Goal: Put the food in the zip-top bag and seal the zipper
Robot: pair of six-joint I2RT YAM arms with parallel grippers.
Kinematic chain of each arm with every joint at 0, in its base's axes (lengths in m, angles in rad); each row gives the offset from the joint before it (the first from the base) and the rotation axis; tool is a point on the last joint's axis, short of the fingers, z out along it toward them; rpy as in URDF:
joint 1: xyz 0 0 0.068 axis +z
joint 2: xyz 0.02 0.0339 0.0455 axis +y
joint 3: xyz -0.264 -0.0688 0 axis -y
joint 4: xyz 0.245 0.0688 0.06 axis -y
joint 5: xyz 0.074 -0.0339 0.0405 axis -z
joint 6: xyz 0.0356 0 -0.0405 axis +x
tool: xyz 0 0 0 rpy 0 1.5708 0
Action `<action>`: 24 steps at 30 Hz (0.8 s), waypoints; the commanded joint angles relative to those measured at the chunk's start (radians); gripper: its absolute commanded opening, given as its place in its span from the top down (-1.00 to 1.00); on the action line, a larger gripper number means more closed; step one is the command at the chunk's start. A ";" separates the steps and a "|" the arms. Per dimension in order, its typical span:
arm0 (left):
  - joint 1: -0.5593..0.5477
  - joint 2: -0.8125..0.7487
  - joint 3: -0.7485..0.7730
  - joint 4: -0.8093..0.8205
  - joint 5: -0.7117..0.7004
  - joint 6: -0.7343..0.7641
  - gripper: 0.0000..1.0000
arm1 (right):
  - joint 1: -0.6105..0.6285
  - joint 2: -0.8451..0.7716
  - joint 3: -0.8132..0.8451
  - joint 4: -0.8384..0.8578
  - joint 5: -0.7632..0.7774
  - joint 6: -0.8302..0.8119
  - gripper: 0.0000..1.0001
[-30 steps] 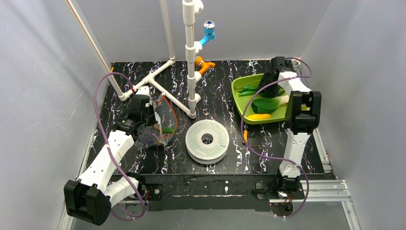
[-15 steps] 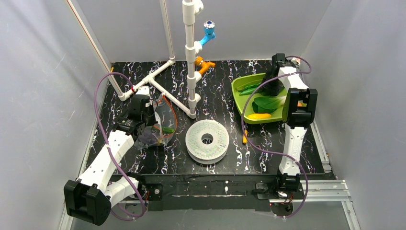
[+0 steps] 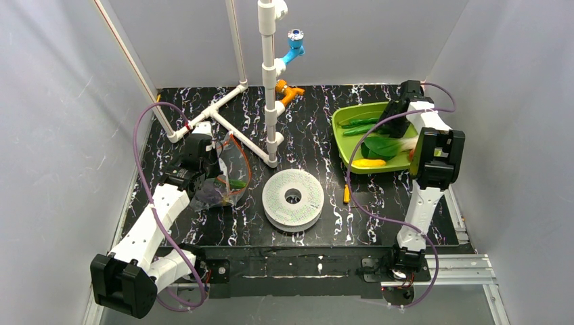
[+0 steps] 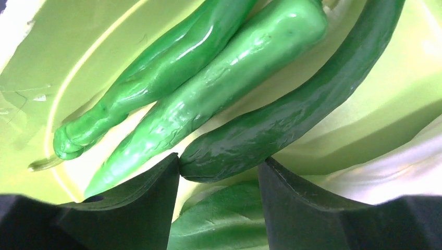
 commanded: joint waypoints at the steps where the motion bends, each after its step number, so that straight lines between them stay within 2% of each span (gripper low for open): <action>1: -0.002 -0.009 0.020 0.006 -0.015 0.004 1.00 | -0.030 0.009 0.037 0.001 0.012 0.400 -0.27; 2: -0.002 -0.010 0.019 0.006 -0.015 0.004 1.00 | -0.030 0.025 0.047 -0.009 0.010 0.454 -0.66; 3: -0.002 -0.011 0.020 0.006 -0.015 0.004 1.00 | -0.030 0.036 0.059 -0.018 0.011 0.472 -0.75; 5: -0.002 -0.011 0.020 0.006 -0.015 0.004 1.00 | -0.030 0.050 0.063 -0.015 0.014 0.484 -0.76; 10: -0.002 -0.011 0.020 0.006 -0.011 0.003 1.00 | -0.030 0.063 0.055 -0.001 -0.017 0.482 -0.57; 15: -0.002 -0.011 0.021 0.006 -0.004 0.001 1.00 | -0.030 0.045 0.061 -0.106 0.123 0.531 -0.57; 16: -0.003 -0.013 0.021 0.006 -0.002 0.001 1.00 | -0.030 0.038 0.047 -0.100 0.142 0.533 -0.49; 17: -0.003 -0.015 0.020 0.006 -0.003 0.001 1.00 | -0.030 0.031 0.028 -0.082 0.151 0.530 -0.32; 19: -0.002 -0.018 0.021 0.005 -0.003 0.001 1.00 | -0.030 0.026 0.010 -0.076 0.156 0.528 0.19; 21: -0.002 -0.022 0.021 0.005 -0.004 0.001 1.00 | -0.030 0.030 0.002 -0.074 0.149 0.525 0.29; 24: -0.002 -0.024 0.020 0.004 -0.006 0.001 1.00 | -0.030 0.049 0.024 -0.089 0.126 0.512 0.24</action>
